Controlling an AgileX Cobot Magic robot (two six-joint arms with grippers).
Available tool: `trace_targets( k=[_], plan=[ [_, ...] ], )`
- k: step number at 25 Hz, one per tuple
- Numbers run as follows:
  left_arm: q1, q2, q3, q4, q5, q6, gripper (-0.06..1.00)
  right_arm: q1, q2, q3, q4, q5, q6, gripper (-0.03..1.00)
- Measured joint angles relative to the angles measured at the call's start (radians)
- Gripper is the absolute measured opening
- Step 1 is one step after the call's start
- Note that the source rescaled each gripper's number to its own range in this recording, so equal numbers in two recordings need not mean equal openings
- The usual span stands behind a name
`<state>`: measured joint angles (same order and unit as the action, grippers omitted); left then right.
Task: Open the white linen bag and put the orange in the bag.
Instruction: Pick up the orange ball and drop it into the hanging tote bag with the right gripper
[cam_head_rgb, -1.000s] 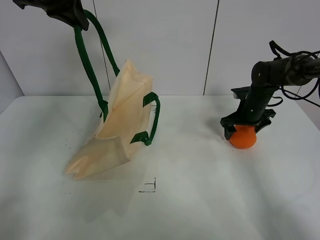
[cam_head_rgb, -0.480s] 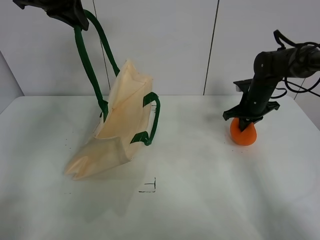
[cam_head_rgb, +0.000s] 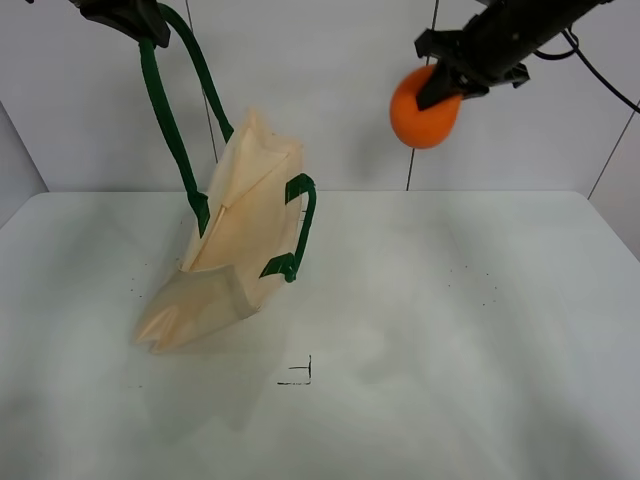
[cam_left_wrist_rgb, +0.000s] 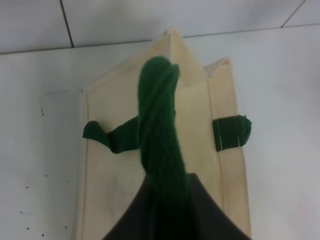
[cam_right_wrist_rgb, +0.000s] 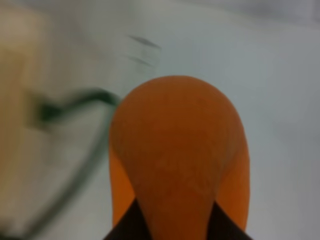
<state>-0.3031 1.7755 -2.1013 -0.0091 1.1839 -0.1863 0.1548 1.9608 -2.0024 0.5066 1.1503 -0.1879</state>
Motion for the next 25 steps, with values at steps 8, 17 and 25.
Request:
trace_targets(
  k=[8, 17, 25],
  plan=[
    [0.000, -0.001, 0.000, 0.000, 0.000, 0.001, 0.00, 0.247, 0.057, -0.017, 0.041, -0.085, -0.055, 0.02],
    [0.000, -0.001, 0.000, 0.000, 0.000, 0.002, 0.00, 0.395, 0.233, -0.017, 0.046, -0.159, -0.100, 0.02],
    [0.000, -0.001, 0.000, 0.000, 0.000, 0.003, 0.00, 0.397, 0.321, -0.017, 0.088, -0.245, -0.081, 0.02]
  ],
)
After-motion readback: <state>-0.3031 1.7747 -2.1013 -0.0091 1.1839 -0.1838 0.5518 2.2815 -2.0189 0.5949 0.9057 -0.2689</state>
